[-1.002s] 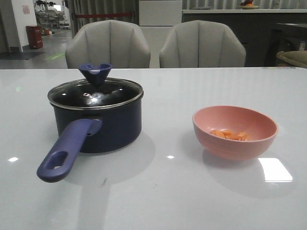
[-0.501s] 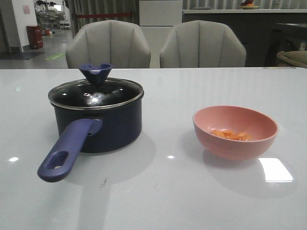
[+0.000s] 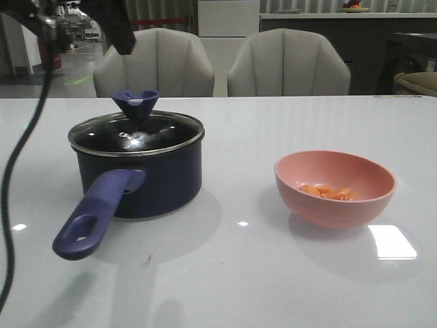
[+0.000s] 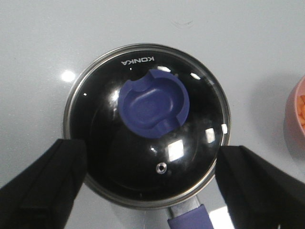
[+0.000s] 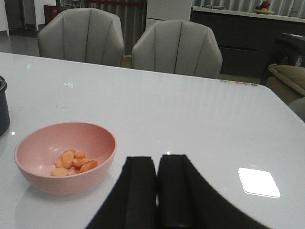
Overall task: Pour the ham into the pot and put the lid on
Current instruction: 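Lower the left gripper onto the purple lid knob and grasp it, then lift the glass lid off the pot with the left gripper, then set the glass lid on the table beside the pot, release it, then lower the right gripper to the pink bowl rim and grasp it, then lift the pink bowl over the pot and tip it with the right gripper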
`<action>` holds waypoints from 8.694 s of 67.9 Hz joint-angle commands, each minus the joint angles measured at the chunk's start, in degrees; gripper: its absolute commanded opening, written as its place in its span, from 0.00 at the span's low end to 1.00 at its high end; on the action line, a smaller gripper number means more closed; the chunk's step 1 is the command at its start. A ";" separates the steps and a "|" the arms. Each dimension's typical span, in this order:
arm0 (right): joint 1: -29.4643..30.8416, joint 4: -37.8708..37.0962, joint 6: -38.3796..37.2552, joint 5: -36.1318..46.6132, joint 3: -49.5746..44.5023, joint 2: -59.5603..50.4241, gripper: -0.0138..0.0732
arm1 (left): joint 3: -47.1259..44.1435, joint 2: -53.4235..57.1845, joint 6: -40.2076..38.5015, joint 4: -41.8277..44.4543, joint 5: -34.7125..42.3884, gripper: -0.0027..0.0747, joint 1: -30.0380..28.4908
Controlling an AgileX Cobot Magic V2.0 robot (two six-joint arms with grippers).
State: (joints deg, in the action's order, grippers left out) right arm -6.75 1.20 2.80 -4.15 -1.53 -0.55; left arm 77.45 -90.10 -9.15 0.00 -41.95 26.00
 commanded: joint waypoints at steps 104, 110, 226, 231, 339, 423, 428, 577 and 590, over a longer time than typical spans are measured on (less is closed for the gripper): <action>0.34 -0.82 0.27 5.17 0.31 -1.20 0.34 | 25.86 -21.83 -14.54 4.24 -15.45 0.50 1.90; 0.34 -0.82 0.27 5.17 0.31 -1.20 0.34 | 26.59 -21.83 -14.54 4.24 -15.45 0.46 1.90; 0.34 -0.82 0.27 4.49 0.31 -1.19 0.34 | -10.71 -8.01 4.15 -1.73 5.54 0.44 -27.79; 0.34 -0.82 0.27 4.49 0.31 -1.19 0.34 | -10.71 -9.12 4.15 -1.73 5.67 0.44 -27.79; 0.34 -0.82 0.27 4.49 0.31 -1.19 0.34 | -29.20 40.47 5.56 -3.84 15.98 0.83 -19.80; 0.34 5.51 -0.10 8.00 6.13 2.83 0.34 | -56.04 84.02 5.56 -3.14 20.64 0.83 -7.32; 0.34 5.41 0.54 3.46 10.67 7.22 0.34 | -56.04 84.02 5.56 -3.14 20.64 0.83 -7.32; -4.38 23.05 3.54 -17.67 65.71 93.38 0.31 | -56.04 84.02 5.56 -3.14 20.64 0.83 -7.32; -10.22 23.01 6.19 -27.05 78.31 94.95 0.31 | -56.04 84.02 5.56 -3.14 20.64 0.83 -7.32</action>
State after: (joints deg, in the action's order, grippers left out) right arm -14.19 22.76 7.55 -29.27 69.55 96.28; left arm 19.82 -5.49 -3.51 -2.95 -25.75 18.19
